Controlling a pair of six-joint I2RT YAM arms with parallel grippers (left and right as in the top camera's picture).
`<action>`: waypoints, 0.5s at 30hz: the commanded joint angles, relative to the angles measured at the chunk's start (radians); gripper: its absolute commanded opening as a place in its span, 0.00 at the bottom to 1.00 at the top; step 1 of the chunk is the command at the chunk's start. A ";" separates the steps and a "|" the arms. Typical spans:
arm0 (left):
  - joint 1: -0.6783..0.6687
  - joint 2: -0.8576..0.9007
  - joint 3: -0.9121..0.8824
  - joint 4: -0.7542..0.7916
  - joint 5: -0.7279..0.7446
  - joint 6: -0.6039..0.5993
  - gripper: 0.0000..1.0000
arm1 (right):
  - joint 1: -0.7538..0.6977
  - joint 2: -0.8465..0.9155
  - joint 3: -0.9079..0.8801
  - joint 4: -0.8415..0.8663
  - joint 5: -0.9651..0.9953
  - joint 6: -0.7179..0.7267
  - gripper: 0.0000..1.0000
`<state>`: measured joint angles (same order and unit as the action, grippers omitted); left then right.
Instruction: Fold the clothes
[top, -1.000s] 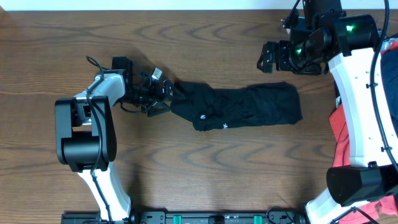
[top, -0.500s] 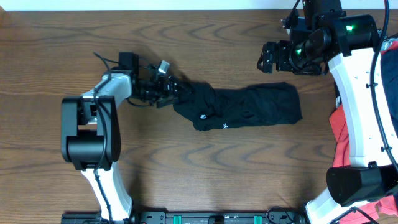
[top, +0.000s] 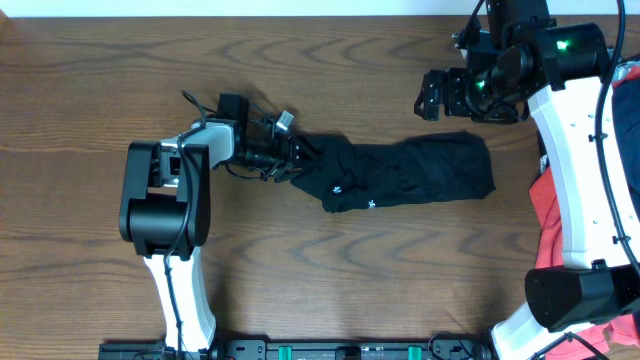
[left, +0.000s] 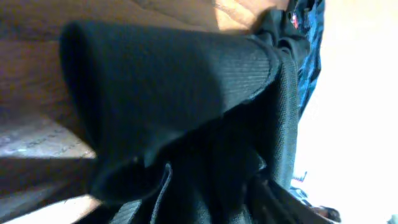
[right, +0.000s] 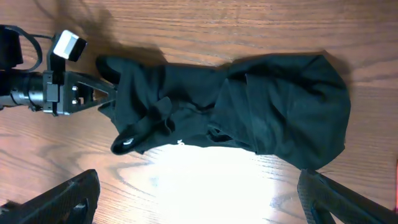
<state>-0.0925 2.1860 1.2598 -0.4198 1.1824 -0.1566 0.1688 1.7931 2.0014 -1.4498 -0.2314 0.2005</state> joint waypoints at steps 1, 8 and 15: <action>-0.001 0.040 0.003 -0.008 -0.045 -0.018 0.80 | 0.009 0.006 0.000 -0.005 0.011 -0.011 0.99; 0.029 0.036 0.003 -0.013 -0.045 -0.037 0.88 | 0.009 0.006 0.000 -0.006 0.019 -0.012 0.99; 0.134 0.036 0.003 -0.071 -0.137 -0.040 0.86 | 0.009 0.007 0.000 -0.005 0.026 -0.016 0.99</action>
<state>-0.0212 2.1830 1.2720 -0.4744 1.2205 -0.1905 0.1688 1.7931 2.0014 -1.4540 -0.2195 0.2005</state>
